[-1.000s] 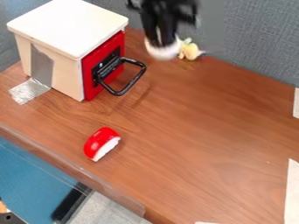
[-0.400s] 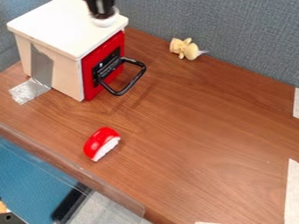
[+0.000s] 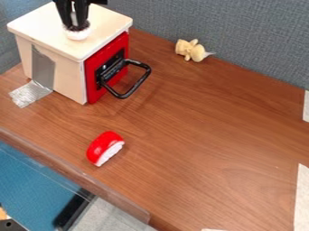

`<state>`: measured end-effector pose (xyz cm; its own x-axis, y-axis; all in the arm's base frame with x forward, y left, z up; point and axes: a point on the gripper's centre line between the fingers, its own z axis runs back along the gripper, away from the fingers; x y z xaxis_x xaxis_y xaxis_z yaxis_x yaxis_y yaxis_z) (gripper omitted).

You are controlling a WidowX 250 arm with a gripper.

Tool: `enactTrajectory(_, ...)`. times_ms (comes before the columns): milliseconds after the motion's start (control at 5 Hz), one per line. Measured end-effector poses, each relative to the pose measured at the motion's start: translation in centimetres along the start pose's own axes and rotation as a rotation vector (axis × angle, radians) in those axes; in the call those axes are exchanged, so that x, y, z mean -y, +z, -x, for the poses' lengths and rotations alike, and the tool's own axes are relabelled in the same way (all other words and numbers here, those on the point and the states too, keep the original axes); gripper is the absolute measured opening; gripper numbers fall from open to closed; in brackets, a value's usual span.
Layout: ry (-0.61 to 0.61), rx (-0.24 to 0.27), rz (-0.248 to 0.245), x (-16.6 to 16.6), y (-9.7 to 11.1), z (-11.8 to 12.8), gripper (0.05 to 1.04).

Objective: Take the mushroom and place it on the top of the drawer

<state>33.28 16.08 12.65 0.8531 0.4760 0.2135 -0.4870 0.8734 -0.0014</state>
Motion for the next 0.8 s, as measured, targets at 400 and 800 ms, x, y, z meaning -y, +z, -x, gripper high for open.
enactTrajectory(400, -0.018, -0.013, 0.039, 0.5, 0.3, -0.1, 0.567)
enactTrajectory(800, -0.065, 0.007, 0.071, 0.9, 3.0, -1.3, 1.009)
